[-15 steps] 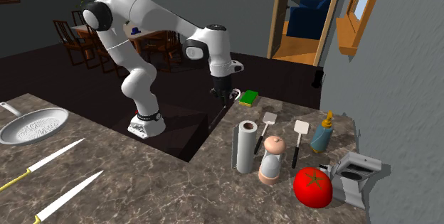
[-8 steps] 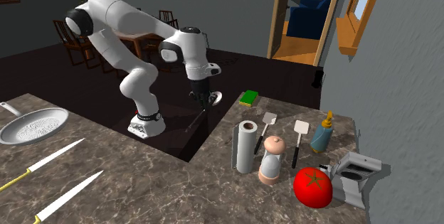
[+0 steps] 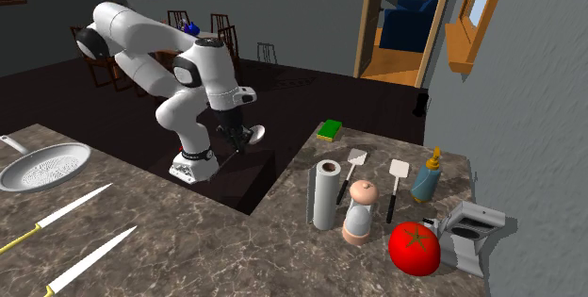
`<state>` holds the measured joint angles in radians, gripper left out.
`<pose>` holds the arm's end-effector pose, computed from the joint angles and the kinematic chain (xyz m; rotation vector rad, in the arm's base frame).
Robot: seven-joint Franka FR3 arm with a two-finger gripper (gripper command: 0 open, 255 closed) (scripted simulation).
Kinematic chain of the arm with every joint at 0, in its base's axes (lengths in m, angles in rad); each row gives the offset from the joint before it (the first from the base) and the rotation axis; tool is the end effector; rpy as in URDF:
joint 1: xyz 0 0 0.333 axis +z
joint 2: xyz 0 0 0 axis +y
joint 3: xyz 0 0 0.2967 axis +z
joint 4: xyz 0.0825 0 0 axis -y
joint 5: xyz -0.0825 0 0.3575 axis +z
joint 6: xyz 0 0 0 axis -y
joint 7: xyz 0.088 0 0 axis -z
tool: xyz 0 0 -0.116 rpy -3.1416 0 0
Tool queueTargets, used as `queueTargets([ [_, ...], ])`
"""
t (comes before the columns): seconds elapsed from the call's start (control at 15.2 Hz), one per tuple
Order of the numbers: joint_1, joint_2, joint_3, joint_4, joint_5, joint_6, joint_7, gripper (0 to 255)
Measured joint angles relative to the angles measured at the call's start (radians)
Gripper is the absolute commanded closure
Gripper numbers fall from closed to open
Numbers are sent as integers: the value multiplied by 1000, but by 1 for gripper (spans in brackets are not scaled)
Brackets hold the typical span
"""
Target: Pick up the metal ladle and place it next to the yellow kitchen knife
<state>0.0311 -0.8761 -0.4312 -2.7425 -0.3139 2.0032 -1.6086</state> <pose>0.2766 -0.1308 0.4344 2.2952 2.0453 0.1414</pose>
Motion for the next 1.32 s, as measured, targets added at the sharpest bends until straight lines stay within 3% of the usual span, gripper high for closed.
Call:
queueTargets([
  [0.79, -284, -339, -168, -68, -185, -259, -292, 255],
  [1.32, -428, -417, -328, 0, -330, -371, -517, 255],
])
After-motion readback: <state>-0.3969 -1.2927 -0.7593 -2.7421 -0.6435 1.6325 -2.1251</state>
